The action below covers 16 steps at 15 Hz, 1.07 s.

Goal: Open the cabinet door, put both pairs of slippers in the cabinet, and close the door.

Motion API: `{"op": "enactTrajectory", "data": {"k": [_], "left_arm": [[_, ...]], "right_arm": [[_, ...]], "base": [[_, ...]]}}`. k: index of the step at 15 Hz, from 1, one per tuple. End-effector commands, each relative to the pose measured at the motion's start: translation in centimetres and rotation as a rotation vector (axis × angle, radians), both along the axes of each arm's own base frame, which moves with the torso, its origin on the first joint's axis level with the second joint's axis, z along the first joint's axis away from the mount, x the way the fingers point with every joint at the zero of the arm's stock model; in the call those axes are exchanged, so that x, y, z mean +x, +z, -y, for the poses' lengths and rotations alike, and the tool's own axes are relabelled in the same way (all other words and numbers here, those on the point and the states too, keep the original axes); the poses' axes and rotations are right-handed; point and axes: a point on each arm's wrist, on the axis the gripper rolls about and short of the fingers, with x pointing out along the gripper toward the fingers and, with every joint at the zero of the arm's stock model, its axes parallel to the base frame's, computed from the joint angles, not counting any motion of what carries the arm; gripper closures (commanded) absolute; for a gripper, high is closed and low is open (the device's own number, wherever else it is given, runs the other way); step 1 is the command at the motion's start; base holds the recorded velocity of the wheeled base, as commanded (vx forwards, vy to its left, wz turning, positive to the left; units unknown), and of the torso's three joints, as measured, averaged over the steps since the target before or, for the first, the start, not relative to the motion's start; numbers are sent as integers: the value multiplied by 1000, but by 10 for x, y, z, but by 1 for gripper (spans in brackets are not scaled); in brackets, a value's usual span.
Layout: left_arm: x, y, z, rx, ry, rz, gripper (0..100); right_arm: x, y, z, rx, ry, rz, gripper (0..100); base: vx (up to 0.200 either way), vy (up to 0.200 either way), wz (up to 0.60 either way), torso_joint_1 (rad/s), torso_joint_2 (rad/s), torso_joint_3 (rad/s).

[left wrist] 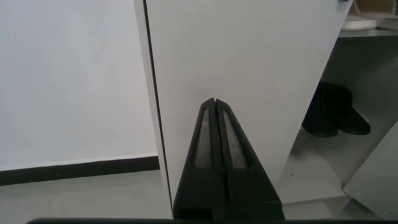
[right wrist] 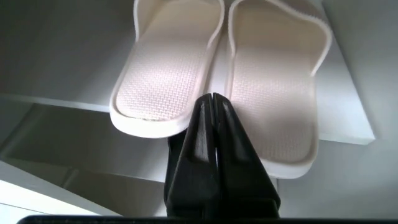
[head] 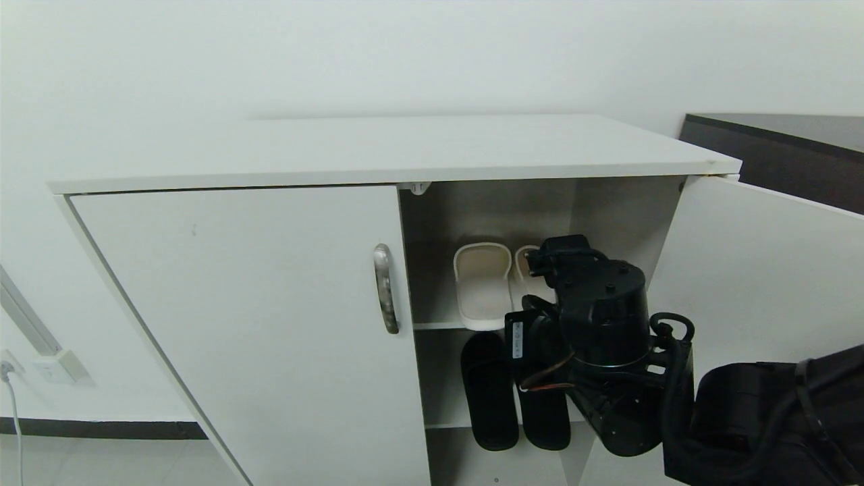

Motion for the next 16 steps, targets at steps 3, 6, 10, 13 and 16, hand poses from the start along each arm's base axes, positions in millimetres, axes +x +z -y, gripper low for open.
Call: {"op": "enactTrajectory", "data": {"k": [3,6,10,13,16], "left_arm": [[0,0,0,1,0,-2,100],[0,0,0,0,0,-1,100],[0,0,0,0,0,-1,100],[0,0,0,0,0,-2,100],[0,0,0,0,0,-2,100]], "right_arm": [[4,-15,-7,-27,2,-19,100],[4,-14,-6,-26,1,-15,100],[4,-14,-6,-26,1,-15,100],[5,-16,-7,-29,-1,-18,100],[4,-18,-6,-34,-1,-22,100]], "base": [[0,0,0,0,0,0],[-67,0,0,1,1,1],[-200,0,0,6,2,4],[-200,0,0,1,6,1],[-200,0,0,-1,4,2]]}}
